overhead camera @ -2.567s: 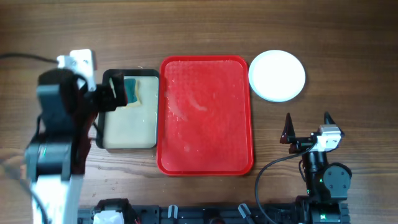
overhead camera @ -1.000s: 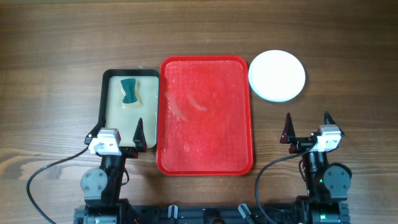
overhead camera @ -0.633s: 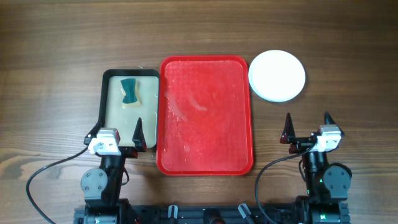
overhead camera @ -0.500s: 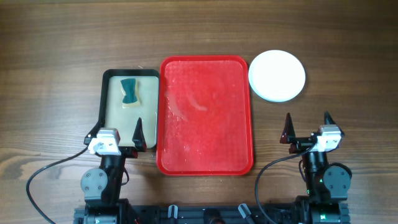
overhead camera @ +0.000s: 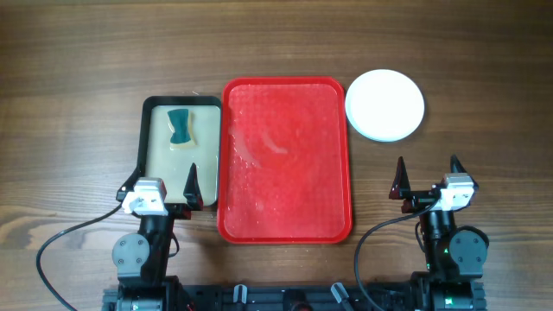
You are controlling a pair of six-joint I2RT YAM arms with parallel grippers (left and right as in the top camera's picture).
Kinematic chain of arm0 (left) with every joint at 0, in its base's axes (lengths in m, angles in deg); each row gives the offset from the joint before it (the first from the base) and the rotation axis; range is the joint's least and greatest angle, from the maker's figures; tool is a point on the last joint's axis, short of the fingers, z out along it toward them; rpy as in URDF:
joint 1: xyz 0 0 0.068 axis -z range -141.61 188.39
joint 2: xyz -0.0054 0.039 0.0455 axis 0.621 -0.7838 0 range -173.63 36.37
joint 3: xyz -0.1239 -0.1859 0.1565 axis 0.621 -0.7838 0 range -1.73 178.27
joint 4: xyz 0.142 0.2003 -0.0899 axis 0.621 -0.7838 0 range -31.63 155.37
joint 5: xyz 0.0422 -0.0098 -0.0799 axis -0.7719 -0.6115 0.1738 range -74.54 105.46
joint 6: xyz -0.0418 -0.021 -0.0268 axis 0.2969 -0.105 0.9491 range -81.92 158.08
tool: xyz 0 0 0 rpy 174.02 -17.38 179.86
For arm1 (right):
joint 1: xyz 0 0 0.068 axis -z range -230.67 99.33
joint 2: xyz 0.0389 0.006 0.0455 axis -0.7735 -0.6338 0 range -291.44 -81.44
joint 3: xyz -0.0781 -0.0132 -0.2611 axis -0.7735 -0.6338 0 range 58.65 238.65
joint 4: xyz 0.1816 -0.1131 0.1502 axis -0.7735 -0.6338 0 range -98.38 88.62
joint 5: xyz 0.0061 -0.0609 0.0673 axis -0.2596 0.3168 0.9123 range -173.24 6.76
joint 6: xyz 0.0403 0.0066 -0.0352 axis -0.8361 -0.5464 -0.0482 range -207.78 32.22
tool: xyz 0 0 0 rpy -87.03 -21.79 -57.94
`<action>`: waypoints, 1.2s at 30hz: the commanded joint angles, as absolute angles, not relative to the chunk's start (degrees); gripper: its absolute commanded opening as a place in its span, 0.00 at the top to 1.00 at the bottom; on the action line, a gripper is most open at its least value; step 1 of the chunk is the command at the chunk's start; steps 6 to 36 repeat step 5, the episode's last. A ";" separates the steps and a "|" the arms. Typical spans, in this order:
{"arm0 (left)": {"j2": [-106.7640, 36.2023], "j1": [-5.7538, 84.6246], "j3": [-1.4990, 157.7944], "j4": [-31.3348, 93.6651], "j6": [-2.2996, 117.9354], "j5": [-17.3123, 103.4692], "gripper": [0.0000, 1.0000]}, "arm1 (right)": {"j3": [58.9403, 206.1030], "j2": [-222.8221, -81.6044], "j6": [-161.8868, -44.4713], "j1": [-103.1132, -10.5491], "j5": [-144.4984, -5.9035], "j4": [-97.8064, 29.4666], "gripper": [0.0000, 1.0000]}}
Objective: Clean dirty plates on tray and stack at the side
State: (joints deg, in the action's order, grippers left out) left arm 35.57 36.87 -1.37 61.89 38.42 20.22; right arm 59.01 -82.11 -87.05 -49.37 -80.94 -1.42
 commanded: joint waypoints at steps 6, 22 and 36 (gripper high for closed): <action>36.03 36.65 -1.41 61.23 38.97 19.45 0.00 | 58.94 -81.71 -86.39 -49.35 -81.09 -1.24 0.00; 36.03 36.65 -1.41 61.23 38.97 19.45 0.00 | 58.94 -81.71 -86.39 -49.35 -81.09 -1.24 0.00; 36.03 36.65 -1.41 61.23 38.97 19.45 0.00 | 58.94 -81.71 -86.39 -49.35 -81.09 -1.24 0.00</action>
